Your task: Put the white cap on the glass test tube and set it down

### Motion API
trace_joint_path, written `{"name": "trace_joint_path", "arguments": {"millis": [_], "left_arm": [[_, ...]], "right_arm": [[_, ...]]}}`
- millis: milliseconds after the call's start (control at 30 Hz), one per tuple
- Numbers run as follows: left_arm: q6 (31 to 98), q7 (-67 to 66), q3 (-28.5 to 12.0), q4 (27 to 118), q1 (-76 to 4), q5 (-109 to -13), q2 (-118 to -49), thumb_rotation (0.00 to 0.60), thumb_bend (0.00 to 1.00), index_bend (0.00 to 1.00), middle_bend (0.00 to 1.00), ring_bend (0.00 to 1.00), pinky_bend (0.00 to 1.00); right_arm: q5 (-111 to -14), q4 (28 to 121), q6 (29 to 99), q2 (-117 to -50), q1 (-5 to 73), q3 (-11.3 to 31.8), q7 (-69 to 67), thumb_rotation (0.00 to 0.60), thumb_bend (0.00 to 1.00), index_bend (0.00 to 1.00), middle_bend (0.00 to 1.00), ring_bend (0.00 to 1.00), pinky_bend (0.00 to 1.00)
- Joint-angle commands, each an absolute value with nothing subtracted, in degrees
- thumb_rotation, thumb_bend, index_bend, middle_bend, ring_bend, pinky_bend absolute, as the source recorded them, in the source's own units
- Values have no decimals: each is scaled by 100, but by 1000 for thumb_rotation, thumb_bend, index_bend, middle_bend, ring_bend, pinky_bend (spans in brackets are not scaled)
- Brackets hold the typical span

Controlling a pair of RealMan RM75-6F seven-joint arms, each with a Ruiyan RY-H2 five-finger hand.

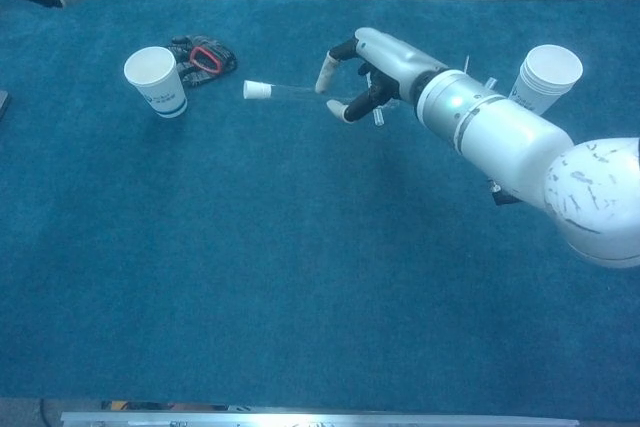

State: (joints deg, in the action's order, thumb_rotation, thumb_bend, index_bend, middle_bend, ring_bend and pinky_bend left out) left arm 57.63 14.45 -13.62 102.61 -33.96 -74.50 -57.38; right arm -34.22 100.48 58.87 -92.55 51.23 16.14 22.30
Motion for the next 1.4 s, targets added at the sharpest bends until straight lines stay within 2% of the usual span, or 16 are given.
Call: {"name": "trace_joint_path", "arguments": {"millis": [33, 533, 767, 867, 1033, 1167, 1233, 1400], "left_arm": [[5929, 1557, -1265, 10092, -3285, -7689, -5724, 517, 427, 219, 63, 0, 57], [6341, 1803, -1173, 9932, -3118, -8110, -5629, 514, 429, 227, 63, 0, 55], [6446, 1840, -1115, 9873, -3050, -8188, -5598, 511, 429, 229, 63, 0, 50], [6468, 1859, -1098, 9865, -3042, -8220, -5607, 508, 429, 229, 63, 0, 50], [6471, 1836, -1048, 9840, -3040, -8272, -5644, 486, 429, 229, 63, 0, 44], [6478, 1819, -1011, 9778, -3036, -8297, -5693, 449, 429, 229, 63, 0, 44], [6481, 1821, -1000, 9748, -3036, -8300, -5718, 434, 429, 229, 63, 0, 44], [6508, 1791, -985, 9706, -3038, -8327, -5746, 418, 429, 229, 62, 0, 44]], "right_arm": [[-3489, 9787, 5823, -9388, 5096, 1438, 2231, 600, 430, 686, 248, 54, 180], [-3824, 8491, 5684, -10674, 5363, 1172, 2562, 600, 430, 687, 248, 54, 180], [-3956, 8326, 5623, -10817, 5326, 1027, 2734, 600, 429, 687, 241, 54, 181], [-3970, 8356, 5573, -10795, 5304, 960, 2832, 600, 424, 682, 208, 54, 186], [-3991, 8522, 5443, -10638, 5295, 938, 2928, 600, 410, 471, 134, 22, 159], [-4000, 8666, 5393, -10504, 5266, 965, 2911, 600, 399, 340, 93, 1, 136], [-4002, 8755, 5378, -10418, 5259, 976, 2925, 600, 397, 285, 74, 0, 123], [-4058, 9006, 5425, -10172, 5207, 1006, 2909, 600, 395, 221, 55, 0, 121]]}}
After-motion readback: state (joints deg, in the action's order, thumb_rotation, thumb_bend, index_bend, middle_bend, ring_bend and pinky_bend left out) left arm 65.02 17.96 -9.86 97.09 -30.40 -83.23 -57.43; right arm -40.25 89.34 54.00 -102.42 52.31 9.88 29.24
